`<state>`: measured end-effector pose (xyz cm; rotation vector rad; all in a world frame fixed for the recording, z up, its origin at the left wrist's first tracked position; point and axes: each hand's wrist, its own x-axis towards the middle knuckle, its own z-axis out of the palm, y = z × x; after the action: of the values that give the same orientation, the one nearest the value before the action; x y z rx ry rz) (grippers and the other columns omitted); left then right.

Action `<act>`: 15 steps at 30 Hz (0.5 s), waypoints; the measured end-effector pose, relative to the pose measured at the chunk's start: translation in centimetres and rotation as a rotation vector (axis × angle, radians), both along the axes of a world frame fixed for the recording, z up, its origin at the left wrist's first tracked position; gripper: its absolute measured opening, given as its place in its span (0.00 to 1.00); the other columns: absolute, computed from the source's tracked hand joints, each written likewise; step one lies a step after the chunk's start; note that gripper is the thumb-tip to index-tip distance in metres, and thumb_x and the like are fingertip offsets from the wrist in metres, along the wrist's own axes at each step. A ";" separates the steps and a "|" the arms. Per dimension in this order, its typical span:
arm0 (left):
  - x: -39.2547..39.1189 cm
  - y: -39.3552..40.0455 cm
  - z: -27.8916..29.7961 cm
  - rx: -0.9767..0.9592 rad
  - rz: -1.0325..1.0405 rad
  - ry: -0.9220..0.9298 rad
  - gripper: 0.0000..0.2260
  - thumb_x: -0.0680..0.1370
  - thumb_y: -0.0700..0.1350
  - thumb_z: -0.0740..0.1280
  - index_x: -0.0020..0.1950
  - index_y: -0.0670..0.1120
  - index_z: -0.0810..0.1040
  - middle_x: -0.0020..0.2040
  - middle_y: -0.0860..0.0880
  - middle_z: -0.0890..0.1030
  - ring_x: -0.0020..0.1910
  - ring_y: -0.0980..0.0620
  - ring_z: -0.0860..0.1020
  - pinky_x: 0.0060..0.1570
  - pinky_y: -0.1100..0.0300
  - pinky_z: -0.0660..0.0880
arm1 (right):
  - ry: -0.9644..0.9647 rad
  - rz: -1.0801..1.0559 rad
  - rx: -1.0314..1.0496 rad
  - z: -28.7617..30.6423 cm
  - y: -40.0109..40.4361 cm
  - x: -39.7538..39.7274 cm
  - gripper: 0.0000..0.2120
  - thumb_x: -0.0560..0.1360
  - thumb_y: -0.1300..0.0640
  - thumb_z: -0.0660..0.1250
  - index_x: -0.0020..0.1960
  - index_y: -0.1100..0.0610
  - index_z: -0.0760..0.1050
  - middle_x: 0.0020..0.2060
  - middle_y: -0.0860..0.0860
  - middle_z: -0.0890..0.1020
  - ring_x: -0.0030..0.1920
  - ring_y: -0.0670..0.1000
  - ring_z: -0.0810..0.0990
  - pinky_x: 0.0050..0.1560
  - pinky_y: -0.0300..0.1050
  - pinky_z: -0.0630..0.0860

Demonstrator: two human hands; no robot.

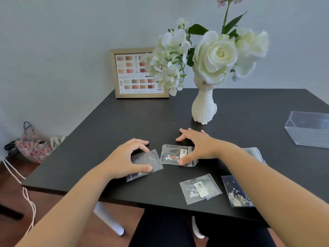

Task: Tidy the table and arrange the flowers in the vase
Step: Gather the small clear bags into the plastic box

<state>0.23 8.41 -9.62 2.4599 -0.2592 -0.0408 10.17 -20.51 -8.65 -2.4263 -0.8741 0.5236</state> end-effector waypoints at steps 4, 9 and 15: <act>0.8 0.1 -0.2 -0.048 0.064 -0.087 0.19 0.62 0.61 0.78 0.50 0.58 0.80 0.59 0.65 0.78 0.59 0.67 0.74 0.56 0.66 0.68 | 0.012 -0.041 0.062 -0.1 0.0 0.0 0.31 0.62 0.37 0.77 0.62 0.42 0.72 0.77 0.43 0.57 0.77 0.44 0.45 0.74 0.55 0.34; 1.6 0.5 -0.3 -0.217 0.159 -0.120 0.19 0.66 0.49 0.80 0.53 0.60 0.80 0.44 0.57 0.83 0.53 0.64 0.79 0.51 0.68 0.70 | 0.058 -0.081 0.117 -0.3 -0.2 0.2 0.24 0.62 0.42 0.79 0.54 0.44 0.75 0.76 0.42 0.59 0.77 0.43 0.47 0.74 0.55 0.33; 2.0 0.7 -0.5 -0.261 0.207 -0.098 0.30 0.68 0.51 0.79 0.66 0.67 0.71 0.41 0.55 0.85 0.50 0.62 0.79 0.50 0.64 0.69 | 0.105 -0.109 0.171 -0.4 -0.5 0.4 0.18 0.63 0.42 0.78 0.48 0.47 0.78 0.74 0.38 0.64 0.75 0.45 0.54 0.73 0.53 0.53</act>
<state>2.21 9.11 -10.10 2.2185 -0.0464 0.1910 10.59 -21.04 -9.08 -2.2550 -0.7077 0.5094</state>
